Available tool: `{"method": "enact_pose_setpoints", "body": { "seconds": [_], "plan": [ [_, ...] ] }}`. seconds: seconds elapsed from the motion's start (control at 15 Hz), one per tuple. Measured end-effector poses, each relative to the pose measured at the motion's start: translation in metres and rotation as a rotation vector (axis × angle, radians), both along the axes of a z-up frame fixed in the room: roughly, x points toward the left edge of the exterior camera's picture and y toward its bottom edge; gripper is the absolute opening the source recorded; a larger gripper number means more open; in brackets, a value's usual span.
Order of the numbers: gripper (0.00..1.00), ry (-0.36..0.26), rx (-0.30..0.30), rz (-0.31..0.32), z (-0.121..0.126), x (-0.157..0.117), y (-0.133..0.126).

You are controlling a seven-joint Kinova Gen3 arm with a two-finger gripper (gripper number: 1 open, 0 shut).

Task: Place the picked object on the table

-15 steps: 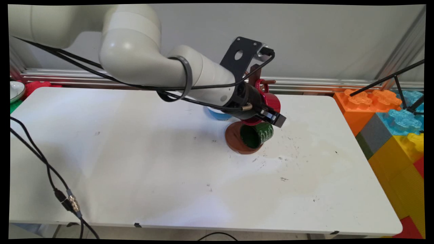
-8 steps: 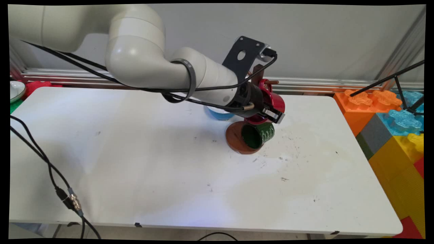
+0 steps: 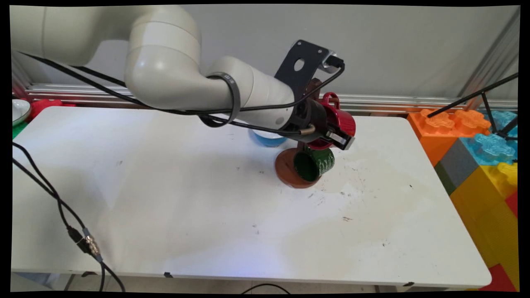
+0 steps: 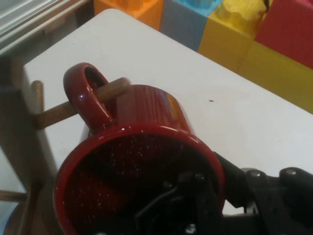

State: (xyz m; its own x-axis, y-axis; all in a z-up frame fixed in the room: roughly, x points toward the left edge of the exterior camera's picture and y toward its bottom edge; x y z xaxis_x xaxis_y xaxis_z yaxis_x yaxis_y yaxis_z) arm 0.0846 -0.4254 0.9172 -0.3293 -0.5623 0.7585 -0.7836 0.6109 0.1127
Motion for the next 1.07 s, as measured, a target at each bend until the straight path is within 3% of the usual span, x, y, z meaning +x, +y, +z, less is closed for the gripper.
{"method": "enact_pose_setpoints", "body": {
  "seconds": [0.6, 1.07],
  "plan": [
    [0.00, 0.029, -0.025, -0.065, 0.026, -0.008, 0.026],
    [0.00, -0.037, -0.005, -0.153, 0.055, 0.014, 0.045]
  ]
}}
